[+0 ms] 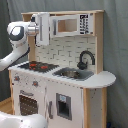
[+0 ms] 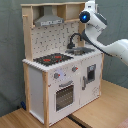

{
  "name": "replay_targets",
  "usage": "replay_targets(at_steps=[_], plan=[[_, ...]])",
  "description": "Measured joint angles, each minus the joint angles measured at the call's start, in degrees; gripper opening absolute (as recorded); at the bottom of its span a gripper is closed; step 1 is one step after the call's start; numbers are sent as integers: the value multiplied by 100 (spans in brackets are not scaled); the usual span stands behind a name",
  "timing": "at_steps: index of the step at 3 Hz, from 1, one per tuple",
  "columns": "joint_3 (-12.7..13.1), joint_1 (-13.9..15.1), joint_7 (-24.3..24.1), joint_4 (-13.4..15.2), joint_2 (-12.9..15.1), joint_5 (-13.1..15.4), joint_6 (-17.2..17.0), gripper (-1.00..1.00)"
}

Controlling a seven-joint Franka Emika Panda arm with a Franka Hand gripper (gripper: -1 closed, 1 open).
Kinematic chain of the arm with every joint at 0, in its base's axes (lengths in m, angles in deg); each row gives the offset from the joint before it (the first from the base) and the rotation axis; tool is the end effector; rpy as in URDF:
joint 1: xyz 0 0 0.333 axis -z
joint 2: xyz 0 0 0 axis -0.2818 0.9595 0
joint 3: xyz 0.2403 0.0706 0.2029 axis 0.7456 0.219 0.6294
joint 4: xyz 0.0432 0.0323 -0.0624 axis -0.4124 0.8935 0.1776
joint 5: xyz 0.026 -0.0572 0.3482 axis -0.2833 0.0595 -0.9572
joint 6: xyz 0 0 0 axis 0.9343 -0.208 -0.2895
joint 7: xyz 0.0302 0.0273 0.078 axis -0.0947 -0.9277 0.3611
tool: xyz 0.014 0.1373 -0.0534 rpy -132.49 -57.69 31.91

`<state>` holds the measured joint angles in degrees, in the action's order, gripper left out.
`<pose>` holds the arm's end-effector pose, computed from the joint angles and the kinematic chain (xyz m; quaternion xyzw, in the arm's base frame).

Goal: Play with the kitchen

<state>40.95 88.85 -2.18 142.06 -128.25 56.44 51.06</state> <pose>0.3931 0.2407 0.6987 0.7042 -0.1110 0.4036 0.5734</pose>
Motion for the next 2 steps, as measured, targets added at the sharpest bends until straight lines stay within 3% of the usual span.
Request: replay_targets(at_steps=[1, 2], plan=[[-38, -188, 52, 122, -31, -2, 529, -100], [-37, -199, 58, 122, -31, -2, 535, 100]])
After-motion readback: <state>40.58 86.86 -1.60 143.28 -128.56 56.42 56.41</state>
